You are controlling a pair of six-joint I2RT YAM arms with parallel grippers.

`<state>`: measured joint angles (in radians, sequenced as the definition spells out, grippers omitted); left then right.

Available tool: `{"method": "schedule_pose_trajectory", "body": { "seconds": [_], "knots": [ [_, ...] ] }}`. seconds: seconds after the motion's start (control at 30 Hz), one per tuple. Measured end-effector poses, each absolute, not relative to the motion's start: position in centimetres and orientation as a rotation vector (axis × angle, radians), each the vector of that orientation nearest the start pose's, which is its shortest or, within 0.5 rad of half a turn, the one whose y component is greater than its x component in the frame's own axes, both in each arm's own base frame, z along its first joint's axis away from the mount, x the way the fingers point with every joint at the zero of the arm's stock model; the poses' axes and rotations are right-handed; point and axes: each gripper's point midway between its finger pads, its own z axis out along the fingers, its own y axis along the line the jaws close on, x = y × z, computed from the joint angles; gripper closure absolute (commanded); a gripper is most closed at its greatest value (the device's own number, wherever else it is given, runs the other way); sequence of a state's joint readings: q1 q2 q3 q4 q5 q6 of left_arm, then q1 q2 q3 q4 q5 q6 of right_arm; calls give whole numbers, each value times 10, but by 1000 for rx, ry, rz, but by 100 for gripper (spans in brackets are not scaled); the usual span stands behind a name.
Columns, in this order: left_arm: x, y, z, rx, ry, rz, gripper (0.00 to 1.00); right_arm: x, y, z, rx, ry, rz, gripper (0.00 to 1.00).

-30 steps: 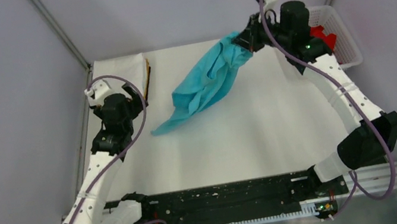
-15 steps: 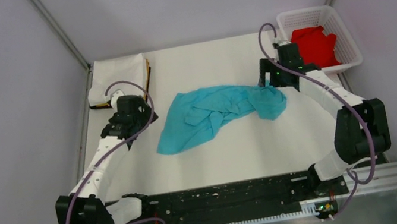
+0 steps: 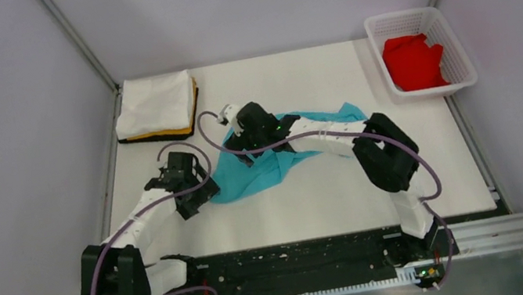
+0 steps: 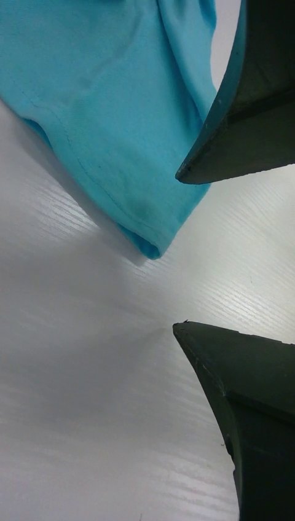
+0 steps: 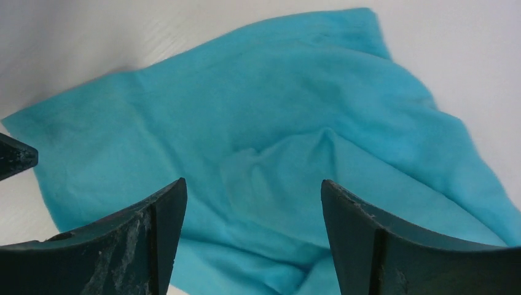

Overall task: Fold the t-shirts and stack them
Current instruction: Flatten out the tshirt

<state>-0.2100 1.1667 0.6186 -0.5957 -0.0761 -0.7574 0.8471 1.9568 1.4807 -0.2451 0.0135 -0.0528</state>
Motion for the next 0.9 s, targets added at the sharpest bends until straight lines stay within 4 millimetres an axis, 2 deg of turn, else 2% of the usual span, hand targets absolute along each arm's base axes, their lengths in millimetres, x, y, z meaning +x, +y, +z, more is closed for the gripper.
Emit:
{"method": "schedule_pose_trajectory", "body": {
  "seconds": [0.1, 0.2, 0.23, 0.33, 0.43, 0.53, 0.6, 0.7, 0.77, 0.9],
  "knots": [
    [229, -68, 31, -777, 2625, -204, 19, 345, 412, 73, -1062, 2117, 394, 34],
    [238, -72, 26, -790, 2616, -228, 28, 348, 415, 50, -1067, 2155, 369, 42],
    [241, -74, 26, -790, 2606, -241, 35, 349, 413, 44, -1065, 2167, 363, 45],
    [253, -77, 24, -789, 2589, -262, 60, 348, 412, 40, -1062, 2184, 360, 55],
    [267, -84, 22, -780, 2588, -308, 97, 349, 412, 41, -1046, 2186, 355, 77],
    [274, -92, 20, -760, 2590, -366, 100, 354, 410, 42, -999, 2192, 336, 94],
    [275, -95, 21, -747, 2592, -387, 100, 358, 410, 44, -965, 2190, 324, 100],
    [274, -96, 21, -737, 2592, -399, 100, 361, 407, 47, -911, 2185, 307, 100],
    [272, -96, 22, -726, 2594, -400, 100, 359, 397, 49, -879, 2192, 284, 100],
    [266, -95, 28, -710, 2589, -400, 100, 354, 366, 76, -759, 2186, 266, 100]
  ]
}}
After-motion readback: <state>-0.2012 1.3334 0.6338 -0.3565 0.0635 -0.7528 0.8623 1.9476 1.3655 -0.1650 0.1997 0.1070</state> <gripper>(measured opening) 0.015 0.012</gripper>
